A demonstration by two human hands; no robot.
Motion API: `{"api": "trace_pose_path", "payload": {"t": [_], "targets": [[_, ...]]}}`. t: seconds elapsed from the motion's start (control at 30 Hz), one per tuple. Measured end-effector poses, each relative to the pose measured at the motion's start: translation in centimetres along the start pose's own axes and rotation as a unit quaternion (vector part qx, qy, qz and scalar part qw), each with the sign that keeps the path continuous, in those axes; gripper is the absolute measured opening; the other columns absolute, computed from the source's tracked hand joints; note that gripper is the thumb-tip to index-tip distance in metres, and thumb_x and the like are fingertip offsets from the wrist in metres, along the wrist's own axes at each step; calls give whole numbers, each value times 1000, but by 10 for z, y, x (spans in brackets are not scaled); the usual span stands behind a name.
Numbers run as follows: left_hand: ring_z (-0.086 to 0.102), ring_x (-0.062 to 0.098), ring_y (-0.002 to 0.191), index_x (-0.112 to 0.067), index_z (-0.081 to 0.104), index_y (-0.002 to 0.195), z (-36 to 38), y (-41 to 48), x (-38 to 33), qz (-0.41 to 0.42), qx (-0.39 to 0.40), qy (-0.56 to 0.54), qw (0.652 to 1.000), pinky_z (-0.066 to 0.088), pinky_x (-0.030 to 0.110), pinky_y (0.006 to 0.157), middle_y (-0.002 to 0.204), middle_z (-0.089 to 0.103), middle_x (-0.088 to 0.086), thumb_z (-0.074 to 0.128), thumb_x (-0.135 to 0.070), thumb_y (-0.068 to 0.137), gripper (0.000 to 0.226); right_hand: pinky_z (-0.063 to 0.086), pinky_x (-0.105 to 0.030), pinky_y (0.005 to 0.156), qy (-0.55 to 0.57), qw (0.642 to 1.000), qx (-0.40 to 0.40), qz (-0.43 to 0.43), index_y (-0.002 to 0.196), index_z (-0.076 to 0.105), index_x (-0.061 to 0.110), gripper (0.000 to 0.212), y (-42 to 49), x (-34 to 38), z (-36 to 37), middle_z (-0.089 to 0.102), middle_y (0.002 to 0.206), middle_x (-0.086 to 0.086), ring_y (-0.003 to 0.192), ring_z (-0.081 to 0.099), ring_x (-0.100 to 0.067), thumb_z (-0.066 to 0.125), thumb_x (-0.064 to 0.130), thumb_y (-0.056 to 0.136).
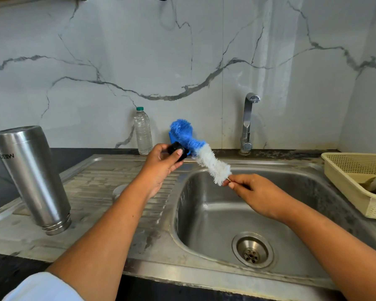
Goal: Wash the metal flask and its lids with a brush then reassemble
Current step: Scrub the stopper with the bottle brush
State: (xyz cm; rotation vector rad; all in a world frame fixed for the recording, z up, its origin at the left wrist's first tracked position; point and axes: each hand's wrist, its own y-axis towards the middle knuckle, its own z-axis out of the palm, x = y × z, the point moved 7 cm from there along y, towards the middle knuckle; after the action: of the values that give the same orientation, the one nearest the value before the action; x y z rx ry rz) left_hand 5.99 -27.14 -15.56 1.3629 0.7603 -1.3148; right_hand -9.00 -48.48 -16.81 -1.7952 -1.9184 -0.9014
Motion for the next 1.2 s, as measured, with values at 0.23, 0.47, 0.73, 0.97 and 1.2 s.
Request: {"api": "trace_pose_path", "payload": {"t": [0.23, 0.47, 0.73, 0.97, 1.2], "targets": [[74, 19, 103, 2, 57, 120, -2, 0, -5, -12, -49, -108, 993, 61, 31, 93, 119, 71, 16, 64, -17, 101, 28, 51, -41, 98, -2, 1000, 19, -12, 109, 69, 47, 23, 0, 5, 2, 74, 107, -1, 105, 67, -24, 50, 34, 106], [74, 21, 106, 0, 63, 118, 3, -5, -4, -65, -48, -191, 978, 62, 29, 88, 118, 74, 17, 63, -21, 101, 27, 40, -25, 64, 32, 999, 25, -10, 104, 72, 39, 25, 1, 6, 6, 53, 66, 8, 63, 45, -8, 49, 29, 107], [71, 29, 110, -2, 65, 114, 7, -12, -1, -110, -76, -261, 956, 64, 31, 80, 112, 72, 20, 61, -18, 103, 20, 34, -11, 50, 40, 999, 25, 11, 107, 72, 41, 25, -1, 5, 3, 47, 54, 14, 48, 40, -1, 48, 32, 107], [71, 28, 109, -2, 63, 121, -5, -5, -1, -86, -118, -328, 934, 64, 30, 72, 119, 71, 19, 59, -25, 104, 29, 30, -11, 42, 58, 997, 42, 14, 105, 73, 34, 26, -6, 9, 3, 44, 62, 7, 42, 35, 0, 47, 33, 108], [70, 29, 110, -1, 62, 118, -8, -2, -1, -83, -106, -314, 940, 63, 32, 78, 120, 70, 21, 61, -22, 101, 27, 20, -27, 45, 150, 986, 53, 58, 92, 75, 33, 34, -10, 5, 3, 31, 64, 1, 51, 24, -12, 45, 41, 107]]}}
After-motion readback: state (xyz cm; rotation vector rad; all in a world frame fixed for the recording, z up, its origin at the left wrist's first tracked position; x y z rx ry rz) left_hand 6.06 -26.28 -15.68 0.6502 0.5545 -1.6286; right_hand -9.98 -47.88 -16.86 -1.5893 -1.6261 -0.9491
